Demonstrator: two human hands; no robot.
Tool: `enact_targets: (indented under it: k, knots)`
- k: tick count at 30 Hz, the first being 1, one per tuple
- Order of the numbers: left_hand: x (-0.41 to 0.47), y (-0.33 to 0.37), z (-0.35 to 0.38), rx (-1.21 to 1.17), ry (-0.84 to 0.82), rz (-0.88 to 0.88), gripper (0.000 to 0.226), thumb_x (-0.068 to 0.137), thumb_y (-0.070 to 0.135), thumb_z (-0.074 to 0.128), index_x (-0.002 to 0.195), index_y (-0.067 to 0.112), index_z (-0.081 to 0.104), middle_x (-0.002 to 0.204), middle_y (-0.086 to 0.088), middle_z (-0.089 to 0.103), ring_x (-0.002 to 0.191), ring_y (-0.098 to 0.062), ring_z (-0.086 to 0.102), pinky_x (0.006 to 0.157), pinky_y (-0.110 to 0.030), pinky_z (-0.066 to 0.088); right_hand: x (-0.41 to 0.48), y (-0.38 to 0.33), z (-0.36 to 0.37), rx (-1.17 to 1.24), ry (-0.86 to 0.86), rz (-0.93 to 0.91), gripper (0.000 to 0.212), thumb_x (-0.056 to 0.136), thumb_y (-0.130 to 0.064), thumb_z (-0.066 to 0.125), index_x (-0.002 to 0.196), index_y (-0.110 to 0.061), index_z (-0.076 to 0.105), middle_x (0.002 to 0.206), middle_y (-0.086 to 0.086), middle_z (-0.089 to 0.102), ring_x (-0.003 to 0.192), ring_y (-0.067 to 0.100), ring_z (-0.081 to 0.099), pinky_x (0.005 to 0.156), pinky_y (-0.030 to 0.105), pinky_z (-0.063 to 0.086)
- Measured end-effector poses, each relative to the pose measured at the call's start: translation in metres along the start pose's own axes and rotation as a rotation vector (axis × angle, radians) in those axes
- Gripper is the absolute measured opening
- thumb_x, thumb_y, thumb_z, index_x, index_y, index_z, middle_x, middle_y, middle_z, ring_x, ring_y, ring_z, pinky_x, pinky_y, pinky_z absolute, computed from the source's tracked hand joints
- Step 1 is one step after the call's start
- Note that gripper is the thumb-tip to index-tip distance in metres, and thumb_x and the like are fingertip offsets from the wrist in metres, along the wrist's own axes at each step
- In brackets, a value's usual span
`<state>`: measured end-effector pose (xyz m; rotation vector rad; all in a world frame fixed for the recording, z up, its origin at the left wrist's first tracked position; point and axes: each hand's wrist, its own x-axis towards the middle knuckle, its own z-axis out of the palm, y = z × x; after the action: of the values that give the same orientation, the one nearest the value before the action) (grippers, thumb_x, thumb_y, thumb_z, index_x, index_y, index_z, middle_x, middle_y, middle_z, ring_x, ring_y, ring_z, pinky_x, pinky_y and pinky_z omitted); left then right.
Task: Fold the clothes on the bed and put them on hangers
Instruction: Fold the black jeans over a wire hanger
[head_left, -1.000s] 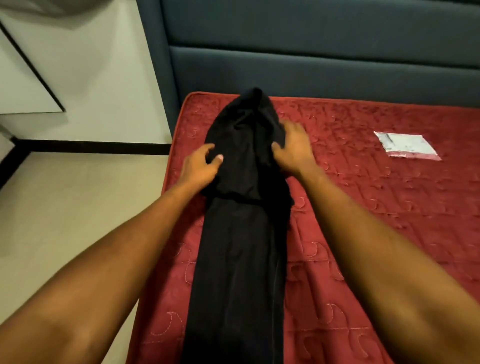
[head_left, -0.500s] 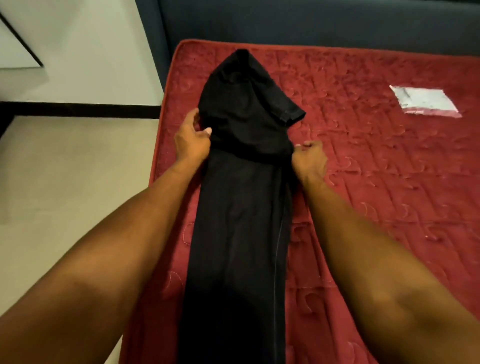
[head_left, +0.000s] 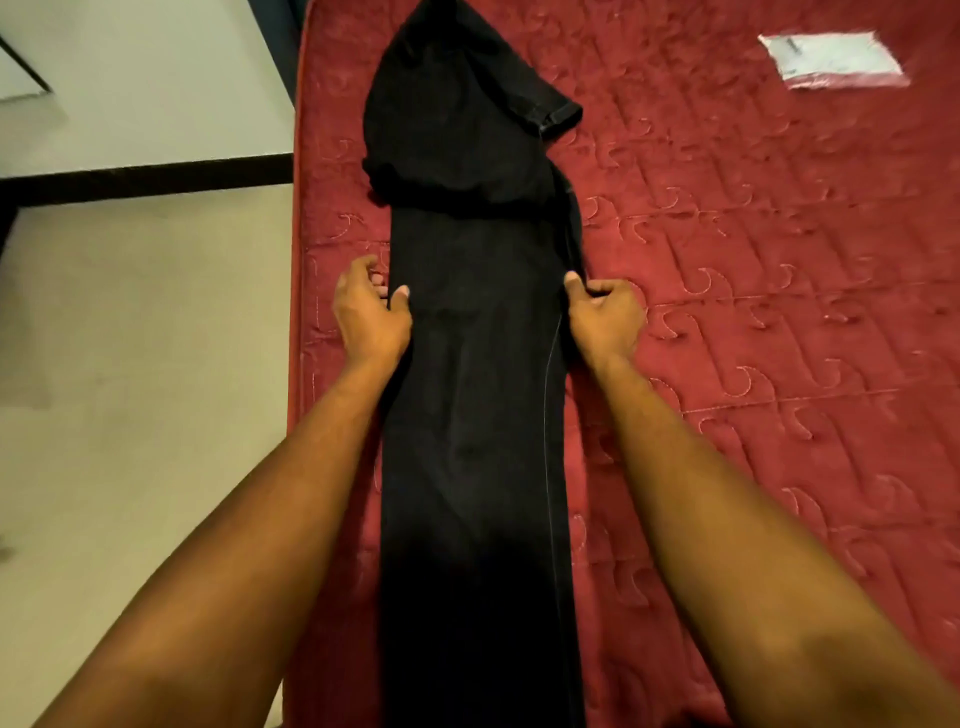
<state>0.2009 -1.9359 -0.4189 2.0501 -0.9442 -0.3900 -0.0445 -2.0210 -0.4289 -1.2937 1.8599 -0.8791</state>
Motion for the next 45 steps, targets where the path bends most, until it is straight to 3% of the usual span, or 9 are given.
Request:
enact_targets:
  k: [4, 8, 12, 17, 25, 31, 36, 41, 45]
  knots:
    - [-0.054, -0.005, -0.016, 0.026, -0.076, 0.011, 0.063, 0.074, 0.021, 0.089, 0.126, 0.006, 0.058, 0.110, -0.007, 0.064, 0.097, -0.021, 0.060, 0.088, -0.032, 0.050, -0.043, 0.036, -0.008, 0.007, -0.245, 0.029, 0.073, 0.053, -0.050, 0.094, 0.111, -0.019, 0.061, 0.093, -0.001, 0.074, 0.085, 0.014, 0.071, 0.081, 0.033, 0.058]
    - [-0.093, -0.006, -0.038, 0.010, 0.009, -0.087, 0.042, 0.087, 0.009, 0.073, 0.126, 0.006, 0.059, 0.102, -0.011, 0.069, 0.098, -0.030, 0.066, 0.091, -0.035, 0.051, -0.078, 0.067, -0.031, 0.109, -0.136, 0.034, 0.042, 0.062, -0.040, 0.084, 0.094, -0.023, 0.061, 0.085, 0.004, 0.075, 0.081, 0.024, 0.074, 0.082, 0.046, 0.061]
    - [-0.143, -0.008, -0.069, 0.022, -0.134, -0.186, 0.063, 0.082, 0.034, 0.084, 0.132, 0.008, 0.057, 0.124, -0.012, 0.065, 0.115, -0.031, 0.063, 0.097, -0.034, 0.049, -0.138, 0.085, -0.055, -0.031, -0.216, -0.013, 0.064, 0.060, -0.071, 0.080, 0.097, -0.021, 0.067, 0.092, 0.003, 0.074, 0.086, 0.022, 0.071, 0.084, 0.037, 0.058]
    - [-0.230, -0.030, -0.105, 0.080, -0.115, -0.197, 0.033, 0.084, 0.010, 0.075, 0.115, 0.005, 0.066, 0.118, -0.015, 0.068, 0.111, -0.035, 0.065, 0.091, -0.033, 0.049, -0.222, 0.112, -0.104, -0.069, -0.263, 0.000, 0.022, 0.076, -0.007, 0.077, 0.065, -0.019, 0.063, 0.079, 0.011, 0.076, 0.074, 0.031, 0.075, 0.076, 0.046, 0.063]
    - [-0.321, -0.038, -0.152, 0.282, -0.316, -0.274, 0.031, 0.080, 0.015, 0.084, 0.103, 0.001, 0.068, 0.101, -0.019, 0.072, 0.085, -0.034, 0.073, 0.081, -0.045, 0.062, -0.313, 0.133, -0.159, -0.287, -0.576, 0.065, 0.035, 0.086, -0.004, 0.079, 0.092, -0.018, 0.048, 0.057, 0.008, 0.065, 0.042, 0.015, 0.061, 0.043, 0.026, 0.048]
    - [-0.361, 0.002, -0.142, 0.482, -0.191, 0.093, 0.050, 0.081, 0.023, 0.077, 0.124, 0.009, 0.057, 0.121, -0.020, 0.060, 0.111, -0.041, 0.061, 0.096, -0.048, 0.054, -0.316, 0.117, -0.179, -0.481, -0.590, -0.051, 0.016, 0.087, -0.020, 0.078, 0.081, -0.008, 0.071, 0.085, 0.016, 0.077, 0.060, 0.021, 0.069, 0.066, 0.037, 0.062]
    - [-0.393, 0.043, -0.092, 0.440, -0.367, 0.304, 0.024, 0.083, 0.029, 0.071, 0.103, 0.017, 0.072, 0.108, -0.013, 0.070, 0.103, -0.034, 0.066, 0.087, -0.040, 0.055, -0.300, 0.107, -0.240, -0.584, -0.506, -0.175, 0.033, 0.088, -0.040, 0.078, 0.078, -0.011, 0.064, 0.076, 0.010, 0.063, 0.053, 0.019, 0.055, 0.042, 0.019, 0.037]
    - [-0.438, 0.109, -0.022, 0.273, -0.575, 0.428, 0.009, 0.084, 0.021, 0.073, 0.090, 0.015, 0.074, 0.090, -0.009, 0.076, 0.092, -0.027, 0.071, 0.084, -0.032, 0.053, -0.277, 0.137, -0.329, -0.618, -0.409, -0.172, 0.047, 0.090, -0.045, 0.075, 0.112, -0.003, 0.072, 0.119, 0.020, 0.070, 0.112, 0.031, 0.066, 0.074, 0.025, 0.039]
    - [-0.482, 0.158, 0.030, 0.201, -0.733, 0.593, 0.023, 0.081, 0.032, 0.067, 0.093, 0.015, 0.075, 0.095, -0.009, 0.077, 0.094, -0.025, 0.071, 0.080, -0.028, 0.047, -0.258, 0.180, -0.408, -0.605, -0.240, -0.141, 0.029, 0.087, -0.035, 0.073, 0.080, -0.008, 0.067, 0.093, 0.016, 0.068, 0.103, 0.033, 0.069, 0.071, 0.029, 0.045]
